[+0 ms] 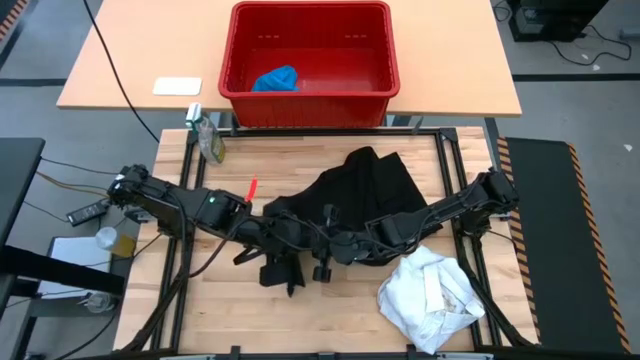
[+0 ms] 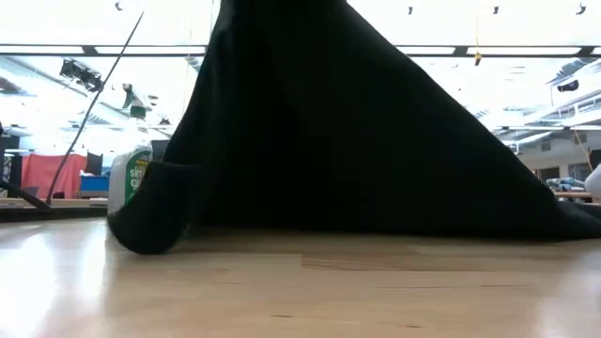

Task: Fold laundry
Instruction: Fold the black shirt

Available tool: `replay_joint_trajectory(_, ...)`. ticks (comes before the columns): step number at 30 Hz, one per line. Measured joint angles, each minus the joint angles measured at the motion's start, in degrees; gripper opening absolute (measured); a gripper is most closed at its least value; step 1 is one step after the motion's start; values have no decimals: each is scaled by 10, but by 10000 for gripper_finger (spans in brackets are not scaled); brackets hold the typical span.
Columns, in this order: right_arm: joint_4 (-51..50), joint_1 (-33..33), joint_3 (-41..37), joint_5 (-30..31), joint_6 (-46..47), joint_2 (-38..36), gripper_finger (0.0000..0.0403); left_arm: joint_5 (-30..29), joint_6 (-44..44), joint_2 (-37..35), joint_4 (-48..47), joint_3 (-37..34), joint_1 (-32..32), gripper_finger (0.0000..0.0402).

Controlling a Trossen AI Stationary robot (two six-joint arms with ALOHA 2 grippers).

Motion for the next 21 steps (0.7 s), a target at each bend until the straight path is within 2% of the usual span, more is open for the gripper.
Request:
replay_joint_trajectory(2,-3,-1,0,-11,9,0,19,-2,-12,0,-12,0,-1,11)
replay_joint_trajectory(8,-35,-2,0,-11,62,0,14,-7,-92,0,-106,-1,-23,98)
replay_joint_trajectory(10,-37,-2,-1,-11,66,0,10,-47,-119,-1,-123,-7,-49,129)
replay_joint_trajectory(15,-36,-3,-1,-11,66,-3,10,-215,-171,-1,-154,-61,-141,179)
replay_joint_trajectory(18,-40,0,-1,-10,68,-11,10,-236,-205,-1,-147,-123,-163,189)
replay_joint_trajectory(21,-43,4,-1,-10,73,-23,10,-238,-232,-1,-78,-201,-166,189)
